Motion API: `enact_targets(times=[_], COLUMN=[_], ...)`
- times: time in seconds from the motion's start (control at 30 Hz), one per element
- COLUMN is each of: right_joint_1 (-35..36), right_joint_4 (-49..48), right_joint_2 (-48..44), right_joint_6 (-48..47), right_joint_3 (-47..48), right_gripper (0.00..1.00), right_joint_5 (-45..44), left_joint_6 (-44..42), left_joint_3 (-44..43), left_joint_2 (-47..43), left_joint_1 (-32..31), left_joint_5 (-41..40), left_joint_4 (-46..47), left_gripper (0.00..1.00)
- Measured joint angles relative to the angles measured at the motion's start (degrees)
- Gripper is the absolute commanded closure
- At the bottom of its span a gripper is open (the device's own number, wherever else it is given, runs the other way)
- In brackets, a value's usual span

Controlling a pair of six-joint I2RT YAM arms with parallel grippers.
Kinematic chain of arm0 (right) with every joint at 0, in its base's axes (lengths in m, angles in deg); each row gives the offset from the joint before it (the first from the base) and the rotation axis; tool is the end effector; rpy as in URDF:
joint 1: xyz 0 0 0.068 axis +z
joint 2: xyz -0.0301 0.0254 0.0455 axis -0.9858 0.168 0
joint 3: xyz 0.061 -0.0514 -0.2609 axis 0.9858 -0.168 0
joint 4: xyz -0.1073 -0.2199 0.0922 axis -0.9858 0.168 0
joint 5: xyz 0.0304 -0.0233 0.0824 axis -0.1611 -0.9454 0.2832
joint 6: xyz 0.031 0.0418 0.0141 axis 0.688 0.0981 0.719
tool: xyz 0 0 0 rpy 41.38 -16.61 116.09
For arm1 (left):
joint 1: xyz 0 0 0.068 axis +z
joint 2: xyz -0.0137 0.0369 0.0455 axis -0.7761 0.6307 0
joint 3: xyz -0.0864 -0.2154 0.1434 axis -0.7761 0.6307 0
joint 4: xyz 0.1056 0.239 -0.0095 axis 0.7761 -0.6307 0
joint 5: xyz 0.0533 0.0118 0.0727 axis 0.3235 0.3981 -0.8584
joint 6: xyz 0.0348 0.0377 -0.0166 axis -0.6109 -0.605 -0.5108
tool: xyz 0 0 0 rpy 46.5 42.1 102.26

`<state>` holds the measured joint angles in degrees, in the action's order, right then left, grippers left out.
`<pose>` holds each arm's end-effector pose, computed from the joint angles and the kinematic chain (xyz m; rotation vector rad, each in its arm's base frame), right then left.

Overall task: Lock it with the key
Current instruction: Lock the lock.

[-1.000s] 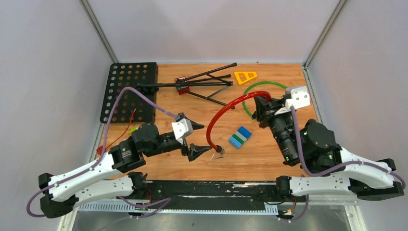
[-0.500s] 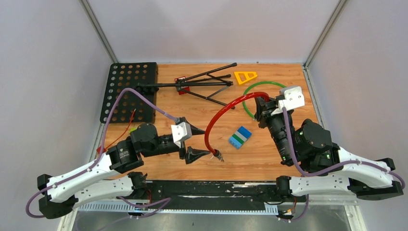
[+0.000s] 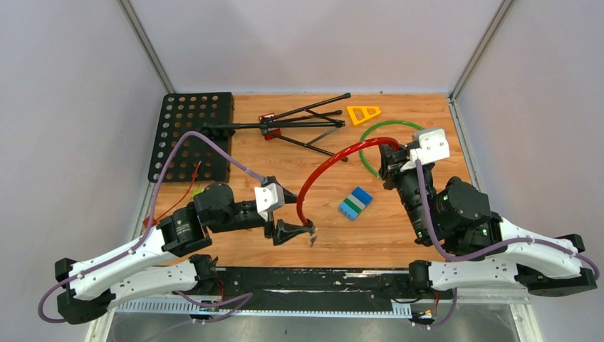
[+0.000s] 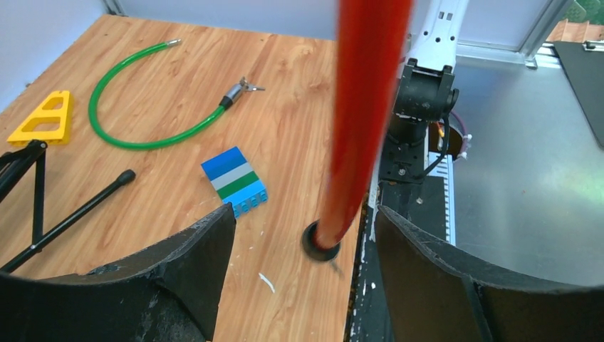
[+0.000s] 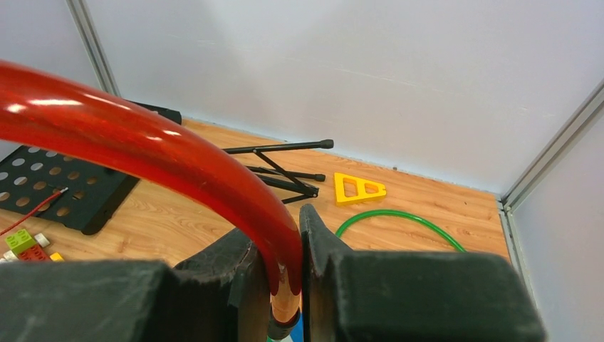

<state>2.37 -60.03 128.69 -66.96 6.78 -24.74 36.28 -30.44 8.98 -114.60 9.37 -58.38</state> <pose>0.0487 0.1253 0.4765 -0.3100 1.4574 0.1150 0.0670 -0.1558 0.3616 1.1030 1.4059 -1.0441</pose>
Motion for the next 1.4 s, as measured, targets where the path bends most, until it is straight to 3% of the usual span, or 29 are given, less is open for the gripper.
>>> enact_targets(times=[1.4], right_joint_1=[0.0], right_joint_4=[-0.79], right_joint_2=[-0.81], right_joint_6=[-0.94], right_joint_3=[-1.22], right_gripper=[1.0], right_joint_5=[-0.44], left_joint_6=[-1.05], left_joint_3=[-2.73], left_joint_2=[0.59], left_joint_1=[0.0], left_joint_5=[-1.07], left_joint_4=[-5.33], left_gripper=[0.44])
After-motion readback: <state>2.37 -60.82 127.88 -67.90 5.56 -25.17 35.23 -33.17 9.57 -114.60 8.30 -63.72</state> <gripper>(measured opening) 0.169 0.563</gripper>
